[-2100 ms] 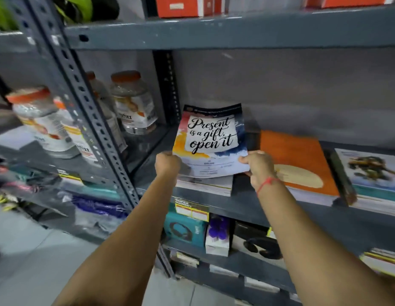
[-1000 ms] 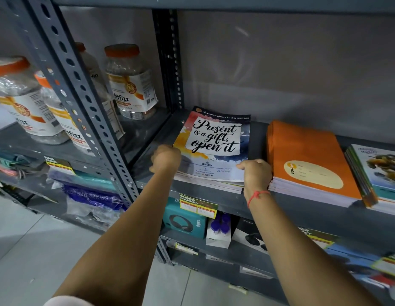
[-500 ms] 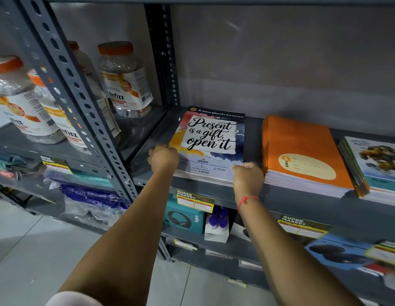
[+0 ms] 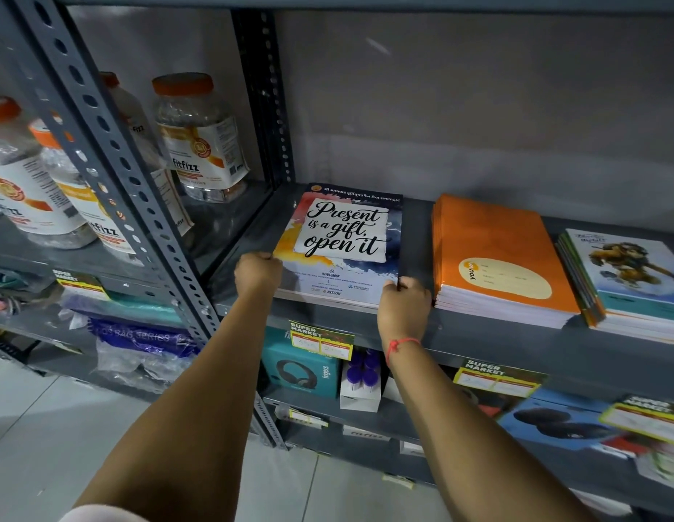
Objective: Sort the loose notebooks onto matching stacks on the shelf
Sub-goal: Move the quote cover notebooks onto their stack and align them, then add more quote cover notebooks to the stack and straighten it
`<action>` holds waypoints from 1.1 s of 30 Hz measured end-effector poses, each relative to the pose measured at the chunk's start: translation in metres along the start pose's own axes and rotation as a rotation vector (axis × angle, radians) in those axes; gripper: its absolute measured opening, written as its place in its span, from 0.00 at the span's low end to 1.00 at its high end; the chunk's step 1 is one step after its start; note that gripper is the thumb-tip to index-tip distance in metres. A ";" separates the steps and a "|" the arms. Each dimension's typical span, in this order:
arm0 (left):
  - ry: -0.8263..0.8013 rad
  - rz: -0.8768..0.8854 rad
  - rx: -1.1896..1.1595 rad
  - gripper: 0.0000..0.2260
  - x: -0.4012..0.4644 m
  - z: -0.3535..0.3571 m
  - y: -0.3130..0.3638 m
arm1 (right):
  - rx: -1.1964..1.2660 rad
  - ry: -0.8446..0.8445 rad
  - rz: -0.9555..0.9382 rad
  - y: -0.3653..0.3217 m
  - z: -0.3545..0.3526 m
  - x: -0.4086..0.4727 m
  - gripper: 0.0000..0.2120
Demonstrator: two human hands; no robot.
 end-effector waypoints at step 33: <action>-0.700 0.377 0.133 0.17 -0.369 0.462 0.175 | -0.319 0.436 0.333 0.181 -0.533 0.068 0.20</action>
Point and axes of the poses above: each hand's wrist, its own x-axis towards the middle knuckle, its own z-axis out of the palm, y = z × x, the point moved 7 cm from there along x, towards the middle knuckle, and after that the axes turned 9 degrees about -y, right-handed, at the moved point
